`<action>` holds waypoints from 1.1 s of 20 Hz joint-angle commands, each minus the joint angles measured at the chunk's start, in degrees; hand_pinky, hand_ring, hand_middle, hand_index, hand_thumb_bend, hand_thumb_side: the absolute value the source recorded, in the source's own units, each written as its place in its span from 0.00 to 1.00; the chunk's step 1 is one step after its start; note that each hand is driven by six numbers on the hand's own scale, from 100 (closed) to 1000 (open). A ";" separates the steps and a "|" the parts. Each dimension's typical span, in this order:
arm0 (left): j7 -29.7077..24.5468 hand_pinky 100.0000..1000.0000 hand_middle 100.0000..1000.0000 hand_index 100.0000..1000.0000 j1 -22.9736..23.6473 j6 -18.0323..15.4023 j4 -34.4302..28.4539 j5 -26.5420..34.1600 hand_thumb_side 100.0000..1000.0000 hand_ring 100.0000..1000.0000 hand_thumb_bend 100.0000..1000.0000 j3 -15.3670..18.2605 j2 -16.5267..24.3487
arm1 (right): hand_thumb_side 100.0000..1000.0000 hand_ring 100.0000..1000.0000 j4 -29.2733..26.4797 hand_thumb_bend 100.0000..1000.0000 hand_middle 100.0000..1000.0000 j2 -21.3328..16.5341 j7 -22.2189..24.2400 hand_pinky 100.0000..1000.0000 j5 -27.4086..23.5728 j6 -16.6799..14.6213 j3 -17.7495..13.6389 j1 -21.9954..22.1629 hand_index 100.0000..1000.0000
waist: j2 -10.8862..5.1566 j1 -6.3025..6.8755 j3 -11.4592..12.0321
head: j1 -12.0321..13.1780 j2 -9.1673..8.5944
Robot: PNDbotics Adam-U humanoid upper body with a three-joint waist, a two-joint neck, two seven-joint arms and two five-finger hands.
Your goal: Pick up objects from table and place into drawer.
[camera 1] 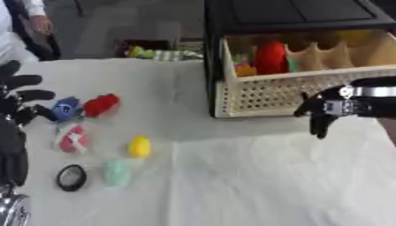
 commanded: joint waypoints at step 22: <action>-1.68 0.35 0.60 0.82 -0.42 0.36 -0.82 -0.58 1.00 0.55 0.01 -0.13 -0.54 | 1.00 0.72 12.66 0.00 0.73 4.80 0.79 0.85 3.18 -5.58 0.66 -7.82 0.82 | 0.37 -0.06 0.65 | -0.99 -1.69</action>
